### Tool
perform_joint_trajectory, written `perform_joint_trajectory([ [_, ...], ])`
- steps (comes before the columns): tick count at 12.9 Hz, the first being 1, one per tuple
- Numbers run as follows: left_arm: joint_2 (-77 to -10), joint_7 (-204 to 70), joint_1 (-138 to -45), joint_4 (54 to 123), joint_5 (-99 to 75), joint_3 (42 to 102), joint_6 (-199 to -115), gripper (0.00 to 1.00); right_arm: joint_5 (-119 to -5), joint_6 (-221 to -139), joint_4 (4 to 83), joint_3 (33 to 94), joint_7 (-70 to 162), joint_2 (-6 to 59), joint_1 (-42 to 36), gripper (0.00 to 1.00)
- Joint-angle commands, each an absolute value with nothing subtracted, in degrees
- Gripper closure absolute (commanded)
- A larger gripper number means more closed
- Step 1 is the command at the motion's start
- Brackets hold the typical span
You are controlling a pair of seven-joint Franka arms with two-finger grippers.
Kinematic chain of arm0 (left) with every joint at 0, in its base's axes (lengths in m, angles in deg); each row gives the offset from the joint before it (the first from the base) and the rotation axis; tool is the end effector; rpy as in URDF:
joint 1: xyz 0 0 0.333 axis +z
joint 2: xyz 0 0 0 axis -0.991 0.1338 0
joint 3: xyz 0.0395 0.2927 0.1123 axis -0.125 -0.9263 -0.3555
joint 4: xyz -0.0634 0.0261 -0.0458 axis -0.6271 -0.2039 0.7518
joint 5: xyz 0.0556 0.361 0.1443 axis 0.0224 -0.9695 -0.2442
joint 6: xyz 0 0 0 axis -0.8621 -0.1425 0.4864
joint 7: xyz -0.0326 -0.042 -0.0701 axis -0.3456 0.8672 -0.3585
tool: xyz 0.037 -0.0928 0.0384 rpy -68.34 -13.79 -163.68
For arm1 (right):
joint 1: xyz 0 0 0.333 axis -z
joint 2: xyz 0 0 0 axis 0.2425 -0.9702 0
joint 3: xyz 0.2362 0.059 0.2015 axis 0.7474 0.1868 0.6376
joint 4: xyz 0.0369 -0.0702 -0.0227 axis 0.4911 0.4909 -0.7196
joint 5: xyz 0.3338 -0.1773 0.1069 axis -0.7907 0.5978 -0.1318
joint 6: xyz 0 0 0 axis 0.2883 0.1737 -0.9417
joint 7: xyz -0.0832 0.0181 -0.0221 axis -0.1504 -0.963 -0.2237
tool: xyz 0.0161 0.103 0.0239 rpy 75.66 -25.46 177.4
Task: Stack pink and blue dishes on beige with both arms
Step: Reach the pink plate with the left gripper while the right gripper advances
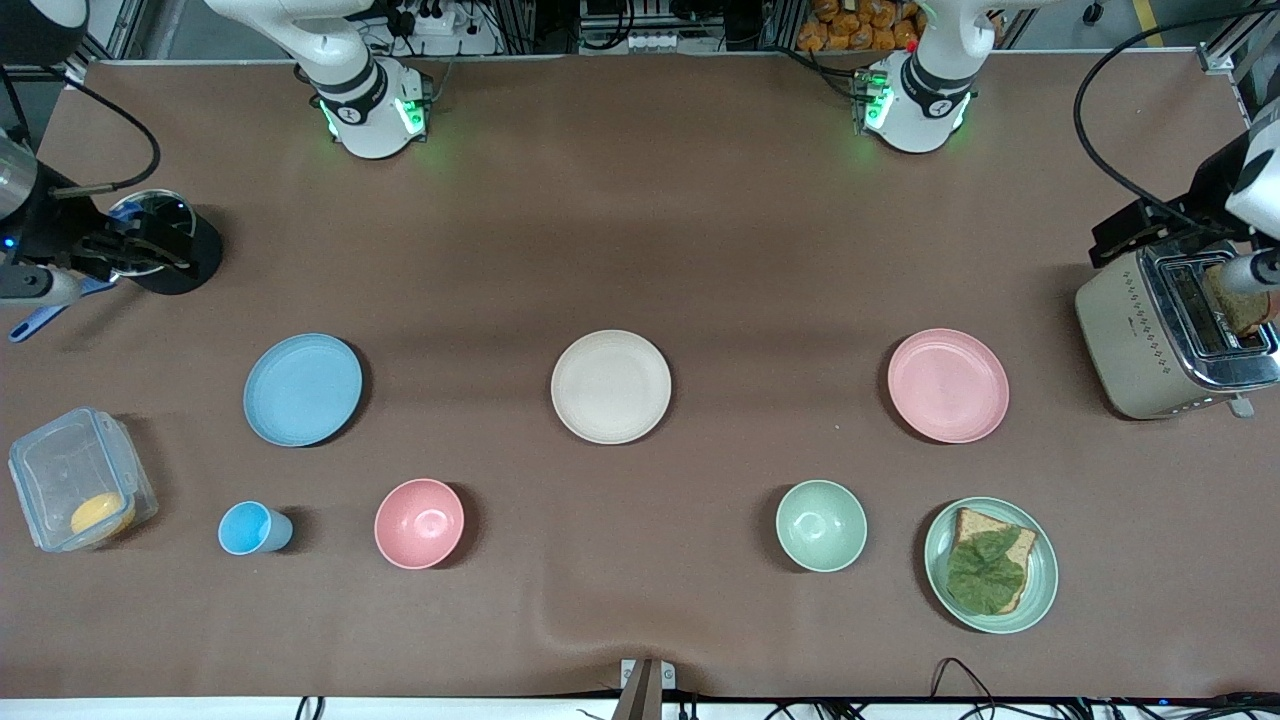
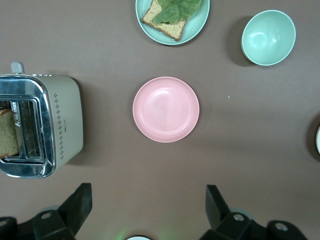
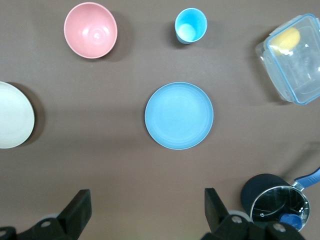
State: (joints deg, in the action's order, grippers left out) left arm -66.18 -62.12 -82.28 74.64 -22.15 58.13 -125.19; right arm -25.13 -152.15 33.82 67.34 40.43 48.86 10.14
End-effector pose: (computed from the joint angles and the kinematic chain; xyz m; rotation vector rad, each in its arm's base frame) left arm 0.5598 -0.0404 0.6241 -3.1052 -0.1846 0.0971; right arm 0.5570 0.0209 0.6099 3.1354 0.0400 -0.0987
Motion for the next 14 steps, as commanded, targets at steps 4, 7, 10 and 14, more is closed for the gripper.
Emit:
perform_joint_trajectory([
  [4, -64.3, -61.3, -81.3, 89.1, -22.2, 58.3, -141.1, 0.00, -24.7, -149.7, 33.1, 67.0, 40.0, 44.4, 10.0, 0.00],
  [7, -64.2, -61.3, -80.4, 100.3, -22.6, 58.3, -155.7, 0.00, -23.7, -149.9, 33.2, 66.8, 40.3, 42.0, 10.7, 0.00],
  [10, -62.3, -62.0, -80.2, 106.5, -22.7, 58.3, -164.0, 0.00, -24.2, -150.5, 33.0, 66.8, 40.3, 35.0, 15.7, 0.00],
  [14, -55.5, -68.4, -75.6, 106.4, -23.2, 58.3, -167.8, 0.00, -22.3, -154.7, 36.2, 66.8, 42.7, 29.0, 19.6, 0.00],
])
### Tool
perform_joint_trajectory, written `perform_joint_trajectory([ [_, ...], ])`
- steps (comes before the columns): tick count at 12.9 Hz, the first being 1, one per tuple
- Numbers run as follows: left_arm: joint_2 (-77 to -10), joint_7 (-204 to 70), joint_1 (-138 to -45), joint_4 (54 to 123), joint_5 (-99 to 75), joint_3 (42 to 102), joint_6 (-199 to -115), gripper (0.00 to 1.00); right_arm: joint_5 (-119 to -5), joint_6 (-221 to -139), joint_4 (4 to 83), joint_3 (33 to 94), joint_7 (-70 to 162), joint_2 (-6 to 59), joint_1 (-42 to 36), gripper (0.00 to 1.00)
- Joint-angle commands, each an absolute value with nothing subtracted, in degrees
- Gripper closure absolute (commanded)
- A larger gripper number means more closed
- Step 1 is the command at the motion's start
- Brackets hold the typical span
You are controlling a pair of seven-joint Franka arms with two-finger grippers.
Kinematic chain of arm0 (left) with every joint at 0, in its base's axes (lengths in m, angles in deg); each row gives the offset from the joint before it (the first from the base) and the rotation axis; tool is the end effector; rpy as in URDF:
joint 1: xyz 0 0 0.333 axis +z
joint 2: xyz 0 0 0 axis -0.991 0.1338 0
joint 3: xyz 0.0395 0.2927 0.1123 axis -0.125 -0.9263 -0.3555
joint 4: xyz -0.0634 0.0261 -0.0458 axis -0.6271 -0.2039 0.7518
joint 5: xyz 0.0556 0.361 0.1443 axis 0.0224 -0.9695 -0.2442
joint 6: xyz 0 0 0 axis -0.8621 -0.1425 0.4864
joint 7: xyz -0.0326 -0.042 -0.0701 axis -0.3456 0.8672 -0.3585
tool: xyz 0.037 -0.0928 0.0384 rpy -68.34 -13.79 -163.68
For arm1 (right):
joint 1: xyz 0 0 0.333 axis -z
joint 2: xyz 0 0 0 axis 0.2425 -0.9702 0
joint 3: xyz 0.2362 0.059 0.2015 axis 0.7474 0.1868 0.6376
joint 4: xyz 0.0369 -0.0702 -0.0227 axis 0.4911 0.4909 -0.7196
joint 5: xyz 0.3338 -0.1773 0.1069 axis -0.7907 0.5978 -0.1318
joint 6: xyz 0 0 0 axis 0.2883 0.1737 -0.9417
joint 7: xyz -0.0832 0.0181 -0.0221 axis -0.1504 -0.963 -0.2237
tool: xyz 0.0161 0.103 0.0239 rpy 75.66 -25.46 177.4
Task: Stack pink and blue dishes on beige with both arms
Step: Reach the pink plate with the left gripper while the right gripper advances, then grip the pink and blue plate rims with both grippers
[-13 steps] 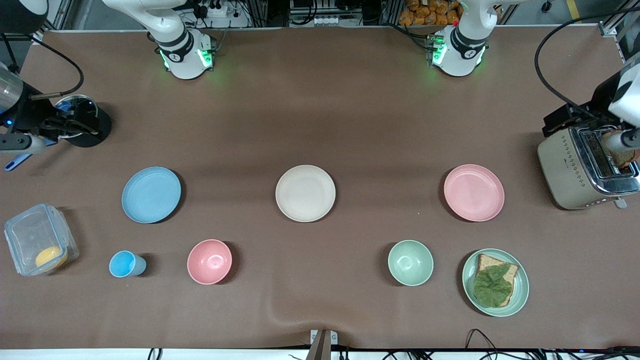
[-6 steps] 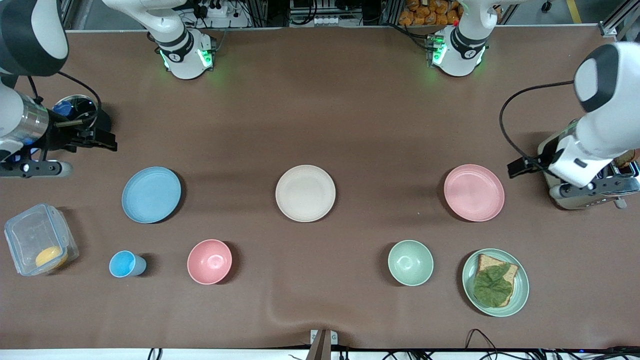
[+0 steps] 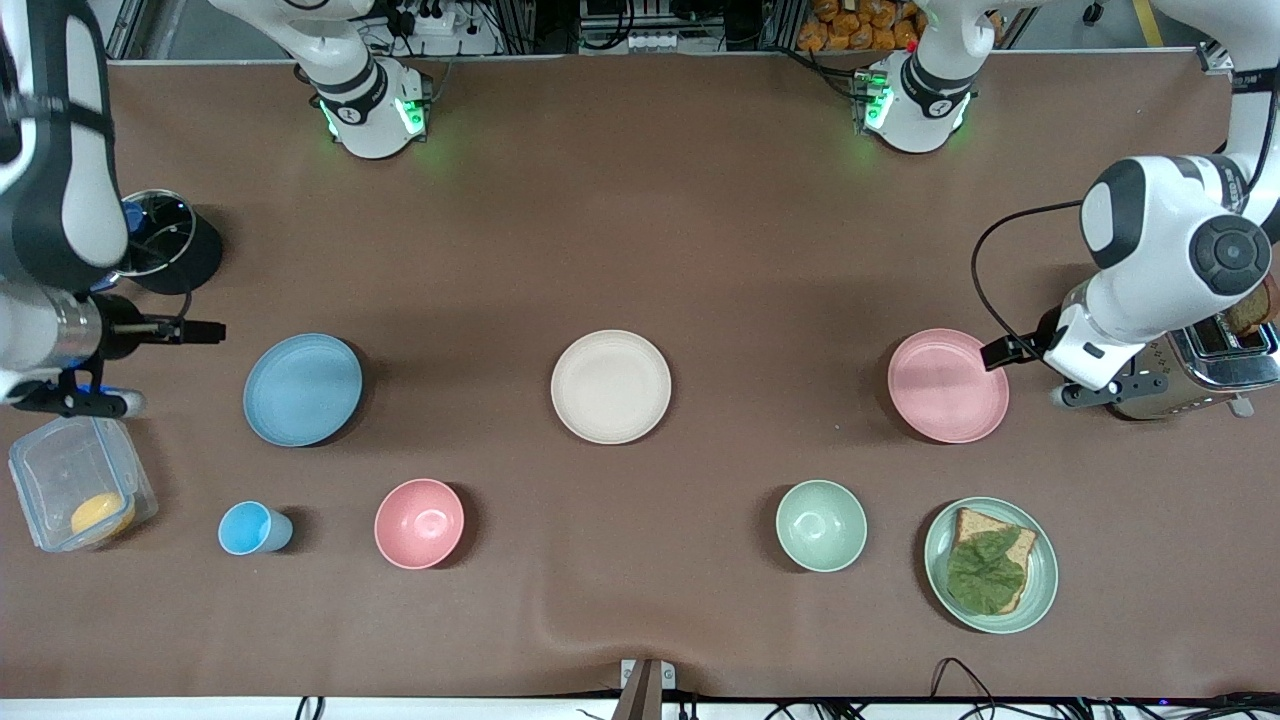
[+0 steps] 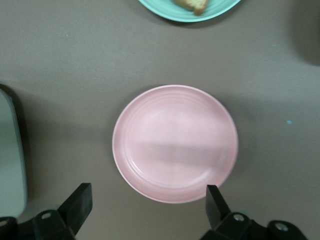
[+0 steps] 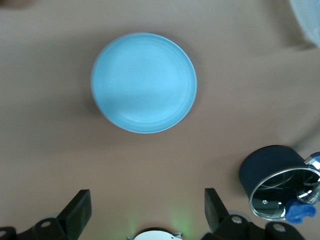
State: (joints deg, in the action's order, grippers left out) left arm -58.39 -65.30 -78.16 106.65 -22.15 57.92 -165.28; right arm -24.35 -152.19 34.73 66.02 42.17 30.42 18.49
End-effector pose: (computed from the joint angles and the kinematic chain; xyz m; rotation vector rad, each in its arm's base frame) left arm 0.5738 -0.0003 0.3426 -3.1243 -0.1932 0.0936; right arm 0.6084 -0.0786 0.4128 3.0698 -0.1703 -0.6249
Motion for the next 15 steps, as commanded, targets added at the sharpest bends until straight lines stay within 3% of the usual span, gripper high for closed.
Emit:
perform_joint_trajectory([
  [1, -53.7, -69.9, -73.9, 106.4, -23.2, 58.4, -169.2, 0.00, -22.2, -158.8, 39.4, 66.8, 43.1, 28.9, 20.5, 0.00],
  [7, -49.4, -71.5, -72.5, 106.5, -22.9, 58.4, -170.3, 0.00, -22.6, -190.6, 56.2, 66.9, 48.0, 26.5, 23.0, 0.00],
  [10, -46.9, -71.5, -72.4, 106.4, -22.6, 58.4, -170.9, 0.08, -23.0, -194.0, 55.8, 67.0, 50.4, 22.3, 25.6, 0.00],
  [15, -43.7, -72.1, -71.5, 106.6, -22.5, 58.5, -172.9, 0.29, -28.1, -194.6, 55.8, 67.0, 50.7, 19.1, 26.2, 0.00],
])
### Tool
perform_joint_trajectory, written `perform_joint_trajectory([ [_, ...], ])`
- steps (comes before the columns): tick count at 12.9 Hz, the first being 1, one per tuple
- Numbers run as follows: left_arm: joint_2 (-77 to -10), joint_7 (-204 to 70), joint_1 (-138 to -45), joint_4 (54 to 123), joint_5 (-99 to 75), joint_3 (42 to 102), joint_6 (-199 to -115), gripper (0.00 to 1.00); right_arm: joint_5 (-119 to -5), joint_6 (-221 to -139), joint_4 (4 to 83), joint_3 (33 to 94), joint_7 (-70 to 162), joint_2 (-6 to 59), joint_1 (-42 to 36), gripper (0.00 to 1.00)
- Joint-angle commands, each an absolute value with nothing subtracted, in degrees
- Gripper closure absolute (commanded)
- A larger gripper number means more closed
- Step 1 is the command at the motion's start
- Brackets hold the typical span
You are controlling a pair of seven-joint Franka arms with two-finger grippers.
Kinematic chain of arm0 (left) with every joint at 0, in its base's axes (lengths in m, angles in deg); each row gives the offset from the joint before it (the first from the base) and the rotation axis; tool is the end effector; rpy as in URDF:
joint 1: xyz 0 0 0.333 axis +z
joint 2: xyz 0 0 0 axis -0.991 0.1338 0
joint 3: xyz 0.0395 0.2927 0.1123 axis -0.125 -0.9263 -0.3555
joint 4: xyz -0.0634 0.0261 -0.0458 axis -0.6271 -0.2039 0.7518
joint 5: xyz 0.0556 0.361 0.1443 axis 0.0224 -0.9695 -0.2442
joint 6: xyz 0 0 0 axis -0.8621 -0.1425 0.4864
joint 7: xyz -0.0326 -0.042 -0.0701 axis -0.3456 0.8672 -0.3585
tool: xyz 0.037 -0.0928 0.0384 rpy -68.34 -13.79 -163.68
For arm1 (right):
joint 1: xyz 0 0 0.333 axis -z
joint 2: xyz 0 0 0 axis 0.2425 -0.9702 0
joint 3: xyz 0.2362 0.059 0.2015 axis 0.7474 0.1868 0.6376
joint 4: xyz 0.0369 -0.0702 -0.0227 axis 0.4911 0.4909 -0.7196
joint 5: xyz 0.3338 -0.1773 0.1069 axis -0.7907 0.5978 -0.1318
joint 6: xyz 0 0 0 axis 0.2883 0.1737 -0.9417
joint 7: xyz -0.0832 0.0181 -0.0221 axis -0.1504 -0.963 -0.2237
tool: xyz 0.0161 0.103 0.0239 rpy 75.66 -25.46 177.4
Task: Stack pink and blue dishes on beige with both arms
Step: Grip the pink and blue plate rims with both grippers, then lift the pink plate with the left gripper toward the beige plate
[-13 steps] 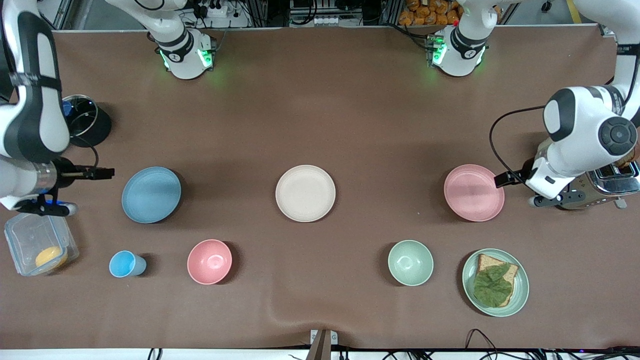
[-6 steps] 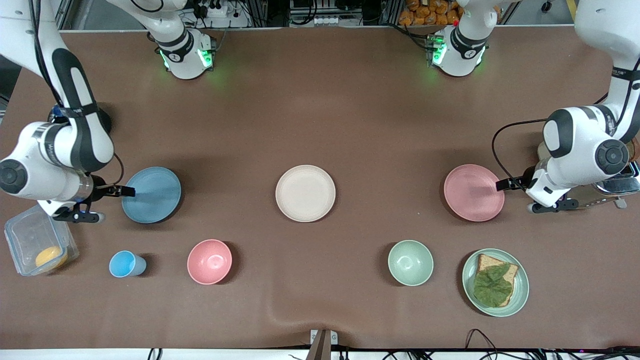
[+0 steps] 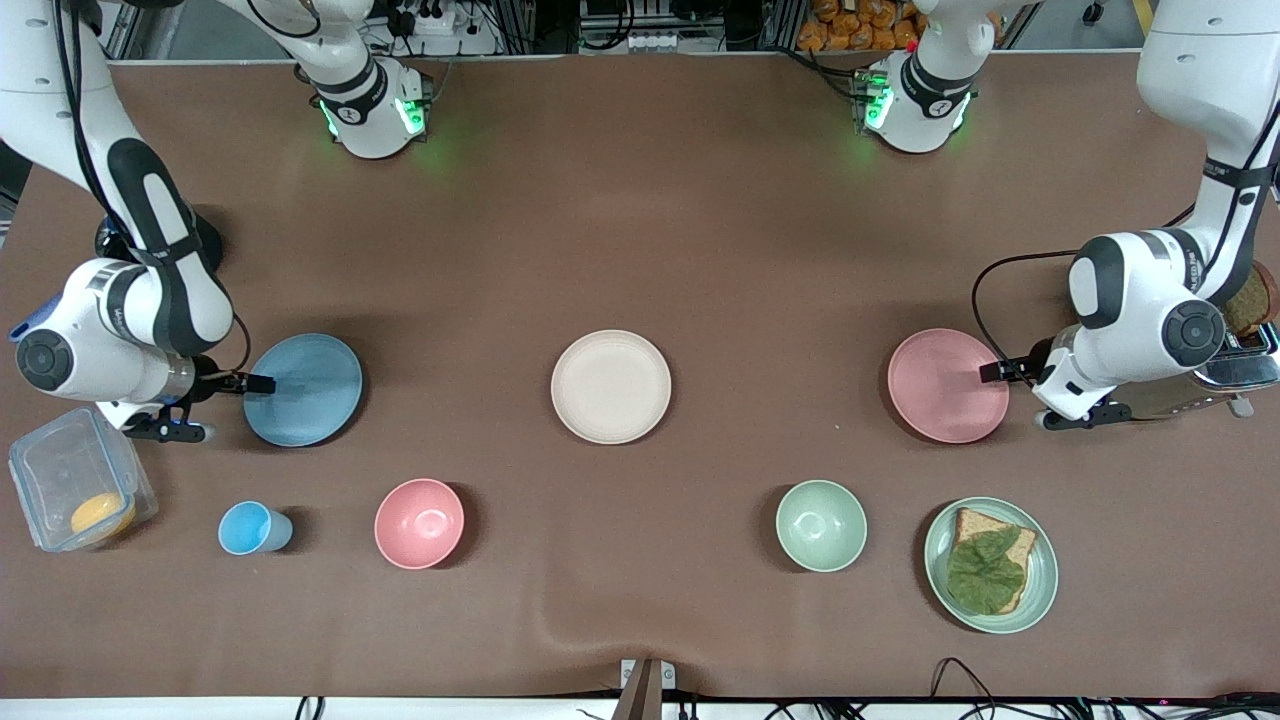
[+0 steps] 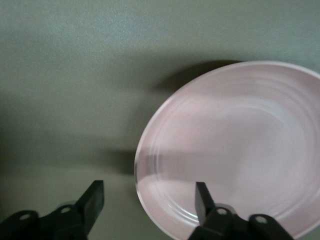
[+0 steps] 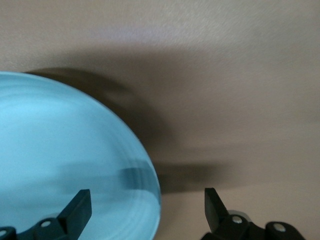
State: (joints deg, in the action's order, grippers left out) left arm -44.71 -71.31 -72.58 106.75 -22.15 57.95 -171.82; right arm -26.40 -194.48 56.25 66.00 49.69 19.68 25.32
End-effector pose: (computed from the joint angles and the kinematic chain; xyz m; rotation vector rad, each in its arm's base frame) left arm 0.5710 0.0540 0.2132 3.1025 0.1788 -0.2888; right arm 0.5744 -0.1463 0.1838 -3.0870 0.1720 0.3453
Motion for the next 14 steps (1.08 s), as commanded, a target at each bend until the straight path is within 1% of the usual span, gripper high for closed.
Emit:
perform_joint_trajectory([
  [1, -43.4, -72.4, -71.4, 106.5, -22.5, 58.5, -173.0, 0.35, -28.2, -194.6, 55.8, 67.0, 50.8, 18.9, 26.3, 0.00],
  [2, -43.2, -72.4, -71.3, 106.5, -22.5, 58.5, -173.3, 0.42, -28.3, -194.8, 55.7, 67.0, 50.9, 18.7, 26.4, 0.00],
  [3, -42.7, -72.4, -71.2, 106.5, -22.5, 58.5, -173.4, 0.51, -28.6, -194.7, 55.6, 67.1, 50.8, 18.6, 26.6, 0.70],
  [4, -42.5, -72.3, -71.2, 106.5, -22.5, 58.5, -173.6, 0.59, -29.2, -194.7, 55.6, 67.1, 50.8, 18.5, 26.7, 1.00],
  [6, -41.9, -72.3, -71.2, 106.5, -22.4, 58.5, -174.5, 0.75, -29.6, -194.5, 55.7, 67.1, 53.9, 18.5, 26.8, 1.00],
  [7, -41.6, -72.3, -71.2, 106.4, -22.4, 58.5, -174.7, 0.85, -29.7, -194.5, 55.7, 67.1, 56.0, 18.4, 27.2, 1.00],
  [8, -41.5, -72.4, -71.2, 106.4, -22.4, 58.5, -175.1, 0.97, -29.7, -194.5, 55.7, 67.1, 56.2, 18.4, 27.3, 1.00],
  [9, -41.4, -72.3, -71.2, 106.4, -22.4, 58.5, -175.2, 1.00, -30.3, -194.2, 55.6, 67.1, 56.0, 18.4, 27.1, 1.00],
  [12, -41.9, -72.8, -71.2, 106.4, -22.4, 58.7, -175.3, 1.00, -31.1, -192.5, 55.1, 67.1, 56.5, 18.9, 26.9, 1.00],
  [14, -44.4, -72.9, -70.9, 106.5, -21.6, 60.4, -174.4, 1.00, -31.1, -186.0, 51.5, 67.1, 56.5, 19.1, 26.9, 1.00],
])
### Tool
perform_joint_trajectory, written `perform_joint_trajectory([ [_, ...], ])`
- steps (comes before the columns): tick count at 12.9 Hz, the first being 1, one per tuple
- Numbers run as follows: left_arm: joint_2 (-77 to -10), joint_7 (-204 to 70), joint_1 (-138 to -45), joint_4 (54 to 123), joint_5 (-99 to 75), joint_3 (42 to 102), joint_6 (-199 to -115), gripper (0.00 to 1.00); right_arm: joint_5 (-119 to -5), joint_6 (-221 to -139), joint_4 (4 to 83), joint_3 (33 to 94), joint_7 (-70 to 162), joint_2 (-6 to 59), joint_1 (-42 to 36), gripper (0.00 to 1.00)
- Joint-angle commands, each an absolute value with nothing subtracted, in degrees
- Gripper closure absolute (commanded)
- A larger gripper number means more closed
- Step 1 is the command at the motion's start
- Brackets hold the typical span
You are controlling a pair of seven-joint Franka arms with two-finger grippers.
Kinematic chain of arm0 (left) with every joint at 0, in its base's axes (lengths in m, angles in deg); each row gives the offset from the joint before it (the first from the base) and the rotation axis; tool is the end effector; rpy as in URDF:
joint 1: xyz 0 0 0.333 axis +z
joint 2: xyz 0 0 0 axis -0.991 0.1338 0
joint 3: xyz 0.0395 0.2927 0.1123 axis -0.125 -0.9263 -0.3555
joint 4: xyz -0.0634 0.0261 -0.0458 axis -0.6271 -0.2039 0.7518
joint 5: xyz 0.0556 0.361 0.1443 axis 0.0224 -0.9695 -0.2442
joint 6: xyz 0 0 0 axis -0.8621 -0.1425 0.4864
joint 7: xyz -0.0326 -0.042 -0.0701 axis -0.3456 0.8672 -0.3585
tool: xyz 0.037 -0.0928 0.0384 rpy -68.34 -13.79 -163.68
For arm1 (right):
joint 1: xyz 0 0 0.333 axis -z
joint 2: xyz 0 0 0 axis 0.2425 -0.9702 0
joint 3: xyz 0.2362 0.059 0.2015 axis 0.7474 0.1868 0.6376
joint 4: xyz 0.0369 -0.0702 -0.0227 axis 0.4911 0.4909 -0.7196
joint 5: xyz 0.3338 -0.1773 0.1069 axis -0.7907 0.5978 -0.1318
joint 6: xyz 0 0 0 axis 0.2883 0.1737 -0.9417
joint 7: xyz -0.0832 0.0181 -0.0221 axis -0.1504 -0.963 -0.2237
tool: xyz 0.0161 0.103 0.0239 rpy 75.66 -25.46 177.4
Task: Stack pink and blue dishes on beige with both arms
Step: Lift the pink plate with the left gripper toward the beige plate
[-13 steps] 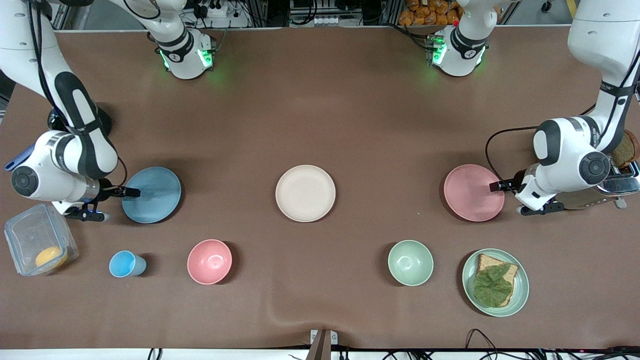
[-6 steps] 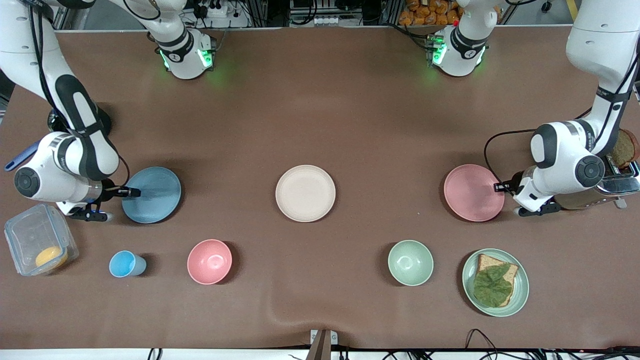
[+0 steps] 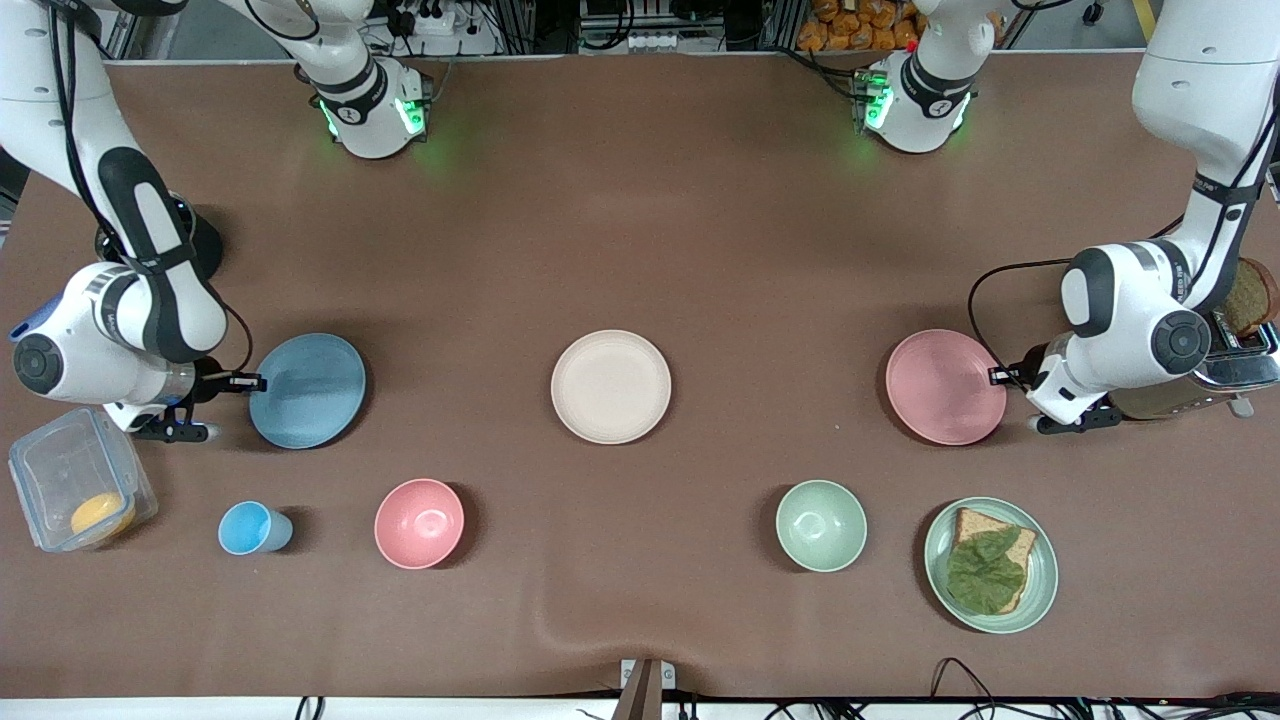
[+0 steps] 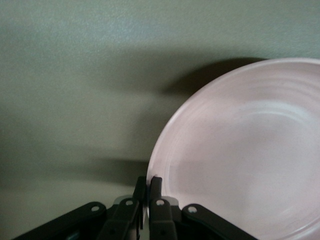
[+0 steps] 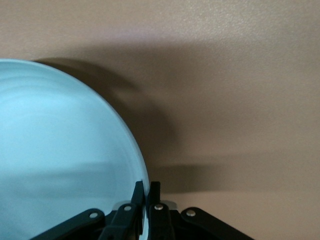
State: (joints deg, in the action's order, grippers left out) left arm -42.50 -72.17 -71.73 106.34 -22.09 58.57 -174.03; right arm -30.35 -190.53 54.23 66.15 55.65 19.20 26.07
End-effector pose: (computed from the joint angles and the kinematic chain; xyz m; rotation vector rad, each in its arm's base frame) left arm 0.5733 0.0562 0.1965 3.0940 0.1644 -0.2751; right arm 0.5769 -0.1505 0.1875 -3.0130 0.0988 0.3750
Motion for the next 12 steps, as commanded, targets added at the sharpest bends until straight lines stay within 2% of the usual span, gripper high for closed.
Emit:
perform_joint_trajectory([
  [1, -46.0, -73.5, -70.1, 106.2, -20.8, 62.2, -172.5, 1.00, -31.1, -182.3, 49.2, 67.1, 56.5, 19.1, 26.8, 1.00],
  [3, -49.4, -72.9, -69.8, 104.8, -15.6, 66.2, -168.6, 1.00, -31.1, -176.8, 45.8, 67.1, 56.8, 19.4, 26.6, 1.00],
  [5, -51.7, -70.1, -70.1, 104.3, -13.0, 70.5, -166.8, 1.00, -31.1, -174.8, 44.6, 67.3, 57.1, 20.8, 26.3, 1.00],
  [9, -52.1, -51.2, -72.0, 101.2, -13.8, 82.0, -164.9, 1.00, -31.1, -172.0, 44.4, 68.2, 57.1, 24.7, 25.5, 1.00],
  [12, -51.6, -41.1, -79.7, 99.7, -13.8, 82.6, -164.9, 1.00, -31.8, -169.7, 44.4, 68.2, 55.7, 26.6, 24.3, 1.00],
])
